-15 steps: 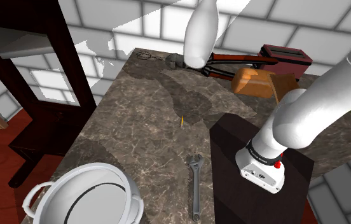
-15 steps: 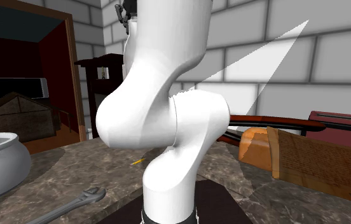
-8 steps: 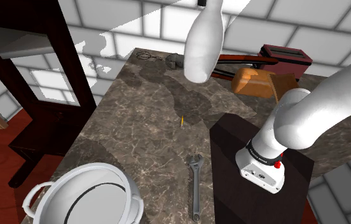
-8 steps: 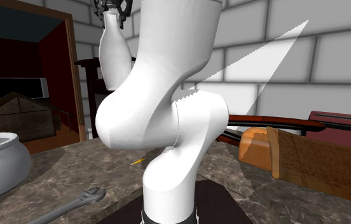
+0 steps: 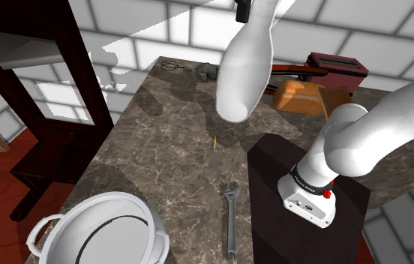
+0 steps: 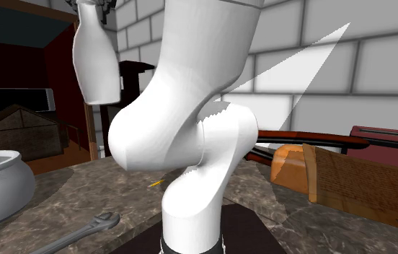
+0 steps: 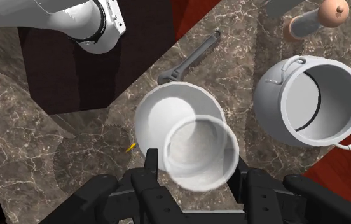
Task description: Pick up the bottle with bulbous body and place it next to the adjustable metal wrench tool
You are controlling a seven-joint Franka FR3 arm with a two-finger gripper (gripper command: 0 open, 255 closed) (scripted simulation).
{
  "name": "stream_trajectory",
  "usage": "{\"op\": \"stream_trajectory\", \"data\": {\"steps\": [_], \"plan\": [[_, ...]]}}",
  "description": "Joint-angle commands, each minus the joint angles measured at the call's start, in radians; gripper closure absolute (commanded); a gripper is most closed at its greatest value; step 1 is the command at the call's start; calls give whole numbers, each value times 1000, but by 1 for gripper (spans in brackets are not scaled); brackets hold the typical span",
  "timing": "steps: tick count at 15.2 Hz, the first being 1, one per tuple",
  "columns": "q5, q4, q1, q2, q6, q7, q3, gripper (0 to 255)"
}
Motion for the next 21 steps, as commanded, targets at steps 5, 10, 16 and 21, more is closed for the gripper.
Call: {"op": "stream_trajectory", "data": {"steps": [5, 10, 16, 21], "plan": [[72, 9, 34, -16, 3, 168, 115, 255], [120, 49, 56, 6, 14, 312, 223, 255], [147, 137, 74, 78, 38, 501, 379, 255], [137, 187, 84, 142, 71, 621, 490, 255]]}}
